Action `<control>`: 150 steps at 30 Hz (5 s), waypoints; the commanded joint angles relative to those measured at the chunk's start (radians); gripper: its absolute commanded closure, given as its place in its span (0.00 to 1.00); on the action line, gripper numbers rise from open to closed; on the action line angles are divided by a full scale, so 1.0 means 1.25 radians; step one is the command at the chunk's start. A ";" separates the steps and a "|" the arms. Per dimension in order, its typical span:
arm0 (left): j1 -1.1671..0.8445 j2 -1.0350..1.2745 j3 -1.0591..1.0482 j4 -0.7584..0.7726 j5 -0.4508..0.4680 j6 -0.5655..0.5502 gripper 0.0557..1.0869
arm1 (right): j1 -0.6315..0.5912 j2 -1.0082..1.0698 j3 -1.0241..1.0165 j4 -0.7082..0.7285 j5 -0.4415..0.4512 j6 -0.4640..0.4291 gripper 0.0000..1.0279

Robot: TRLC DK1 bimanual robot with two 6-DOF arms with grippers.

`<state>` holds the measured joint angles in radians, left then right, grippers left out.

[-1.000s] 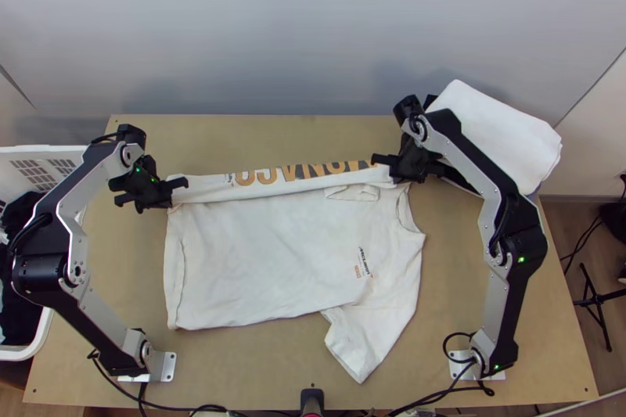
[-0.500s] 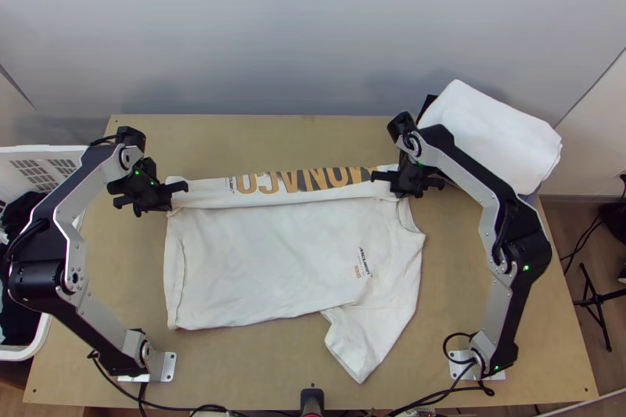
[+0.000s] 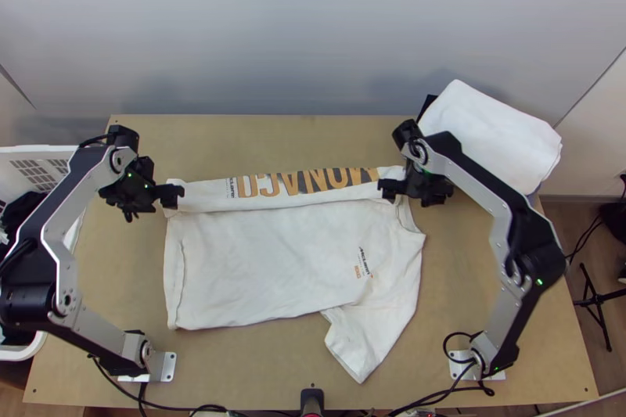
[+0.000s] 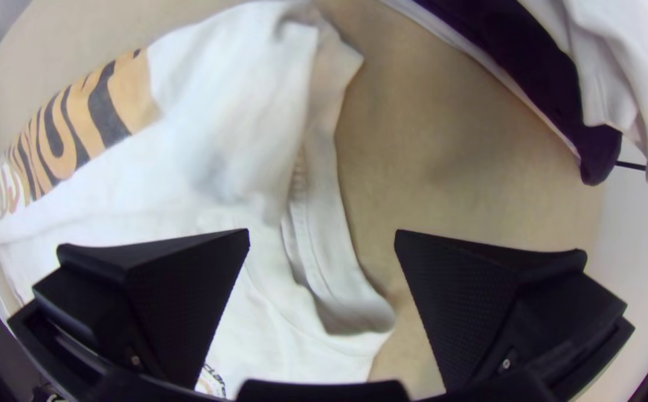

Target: Fold the t-shirt

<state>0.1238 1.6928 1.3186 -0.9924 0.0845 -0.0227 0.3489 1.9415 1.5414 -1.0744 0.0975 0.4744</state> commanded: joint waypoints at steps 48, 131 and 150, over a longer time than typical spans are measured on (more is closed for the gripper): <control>-0.163 -0.388 -0.208 -0.420 -0.007 0.086 0.19 | 0.257 -0.519 -0.697 0.061 -0.260 0.149 0.70; -0.126 -0.087 -0.382 -0.239 -0.047 0.260 0.96 | 0.104 -0.673 -0.712 0.112 -0.195 -0.107 0.97; -0.089 -0.064 -0.110 -0.306 -0.052 0.228 0.96 | 0.174 -0.662 -0.315 -0.090 -0.234 -0.177 0.97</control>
<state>-0.0105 1.5925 1.0660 -1.3563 0.0177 0.2695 0.5320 1.0950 0.9733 -1.0985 -0.1734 0.2955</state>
